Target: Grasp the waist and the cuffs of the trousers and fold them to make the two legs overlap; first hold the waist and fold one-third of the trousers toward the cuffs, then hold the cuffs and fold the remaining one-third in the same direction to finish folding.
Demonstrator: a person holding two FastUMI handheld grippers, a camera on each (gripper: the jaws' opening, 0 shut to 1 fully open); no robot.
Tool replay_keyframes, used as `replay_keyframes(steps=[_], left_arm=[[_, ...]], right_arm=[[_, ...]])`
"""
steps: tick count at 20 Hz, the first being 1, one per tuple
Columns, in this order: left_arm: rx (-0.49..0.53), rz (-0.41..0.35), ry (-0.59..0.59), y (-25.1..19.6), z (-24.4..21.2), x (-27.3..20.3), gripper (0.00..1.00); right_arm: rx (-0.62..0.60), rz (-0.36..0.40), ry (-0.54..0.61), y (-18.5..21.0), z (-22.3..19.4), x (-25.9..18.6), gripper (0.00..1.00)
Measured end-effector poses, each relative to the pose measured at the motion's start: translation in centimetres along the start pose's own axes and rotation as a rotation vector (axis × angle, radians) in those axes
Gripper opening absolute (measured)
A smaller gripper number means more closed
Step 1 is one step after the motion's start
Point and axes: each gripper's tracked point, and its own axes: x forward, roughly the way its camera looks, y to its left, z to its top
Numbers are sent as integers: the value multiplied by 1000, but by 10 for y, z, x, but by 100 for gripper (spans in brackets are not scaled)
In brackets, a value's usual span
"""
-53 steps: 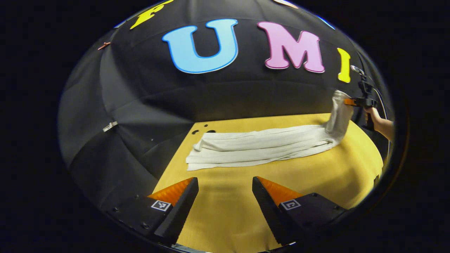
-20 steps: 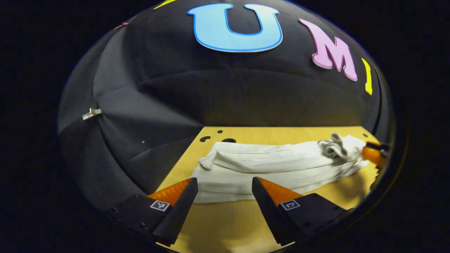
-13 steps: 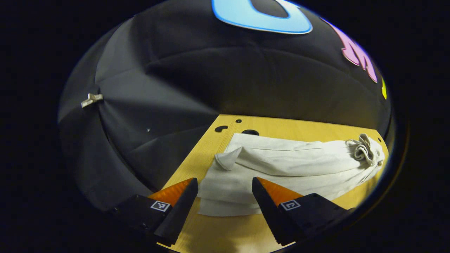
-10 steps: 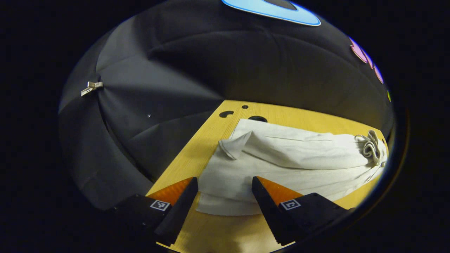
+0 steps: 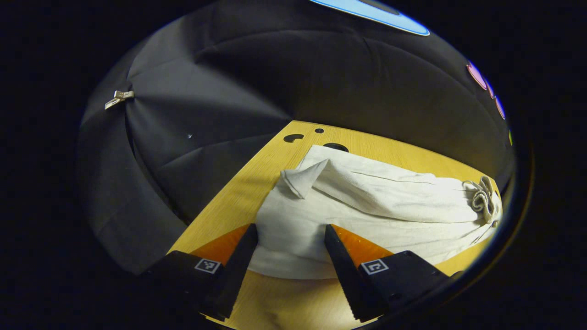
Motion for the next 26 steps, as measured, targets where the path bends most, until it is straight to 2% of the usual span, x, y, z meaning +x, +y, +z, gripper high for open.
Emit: replay_keyframes(steps=[1,5,8,9,10,11,12,17,23,26], left_arm=[[11,-4,4,-3,-1,0,94],[20,-61,5,-20,0,-3,62],[-4,-62,-2,-26,-1,0,24],[-4,-59,2,-28,0,-1,23],[-9,-61,7,-29,-1,0,11],[-20,-61,14,-30,-1,-2,13],[-36,-62,22,-32,-1,-1,8],[-57,-87,98,-50,-11,-14,7],[-213,-130,-28,-72,30,-46,6],[-187,-142,-60,-88,46,-57,6]], right_arm=[[16,-10,-15,-7,12,-1,98],[0,-18,-42,-25,49,2,99],[25,-18,-53,-34,67,2,99],[32,-22,-55,-39,69,1,98],[32,-25,-52,-43,71,-1,98],[28,-28,-51,-47,73,-3,99],[17,-31,-51,-51,74,-6,99],[-60,-49,-77,-70,89,-17,99],[-62,-30,-90,-76,90,-9,98],[-83,-25,-95,-81,89,-9,98]])
